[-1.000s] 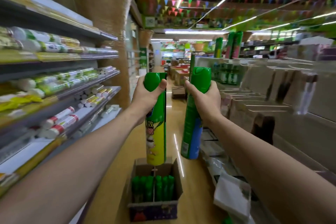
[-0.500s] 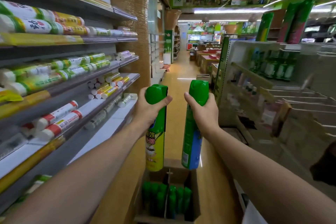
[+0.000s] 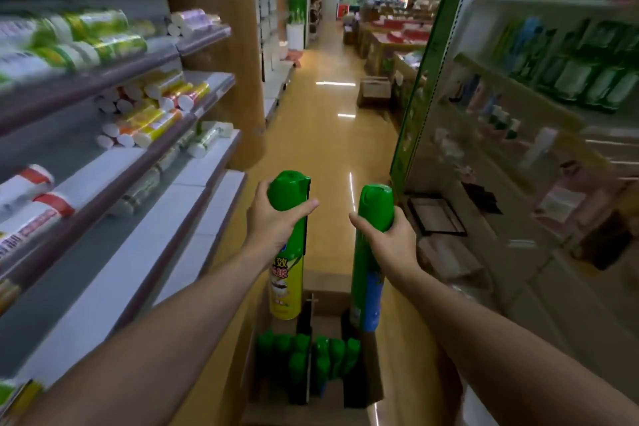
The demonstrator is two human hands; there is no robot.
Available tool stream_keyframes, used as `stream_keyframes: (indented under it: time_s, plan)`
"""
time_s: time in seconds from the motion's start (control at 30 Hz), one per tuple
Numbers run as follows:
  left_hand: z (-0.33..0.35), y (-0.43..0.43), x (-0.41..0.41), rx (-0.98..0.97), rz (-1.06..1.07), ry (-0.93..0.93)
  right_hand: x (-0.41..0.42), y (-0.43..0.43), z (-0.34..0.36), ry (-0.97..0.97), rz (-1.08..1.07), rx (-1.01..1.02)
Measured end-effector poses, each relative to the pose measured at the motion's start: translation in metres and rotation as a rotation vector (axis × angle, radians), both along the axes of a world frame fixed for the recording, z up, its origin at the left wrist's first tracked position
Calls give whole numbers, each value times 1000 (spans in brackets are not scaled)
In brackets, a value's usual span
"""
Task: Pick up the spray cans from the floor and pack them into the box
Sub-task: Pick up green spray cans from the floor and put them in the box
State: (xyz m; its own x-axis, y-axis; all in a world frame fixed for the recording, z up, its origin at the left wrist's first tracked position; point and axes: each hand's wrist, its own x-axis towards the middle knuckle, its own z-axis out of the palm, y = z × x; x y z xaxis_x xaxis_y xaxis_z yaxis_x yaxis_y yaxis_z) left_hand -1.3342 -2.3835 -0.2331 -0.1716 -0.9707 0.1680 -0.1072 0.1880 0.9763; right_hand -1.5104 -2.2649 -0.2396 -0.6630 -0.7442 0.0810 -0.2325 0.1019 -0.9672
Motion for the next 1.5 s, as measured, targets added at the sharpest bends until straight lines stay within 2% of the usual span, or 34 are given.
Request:
stream_keyframes:
  time_s: [0.33,0.53,0.83,1.2,1.5]
  plan:
    - [-187,-76,-13,265,99,-329,-61,-64,-218,-96,178,513]
    - [-309,-102,-23,329,146,-462,-79,-84,-351,-87,180,669]
    - [-485,-110,-17,374,175,-547,-77,-72,-527,-94,77,881]
    - [-625,-80,14,369,72,-630,-43,-54,-646,-94,3,866]
    - [-671,-71,16,482,84,-613,-42,-54,-680,-13,-44,810]
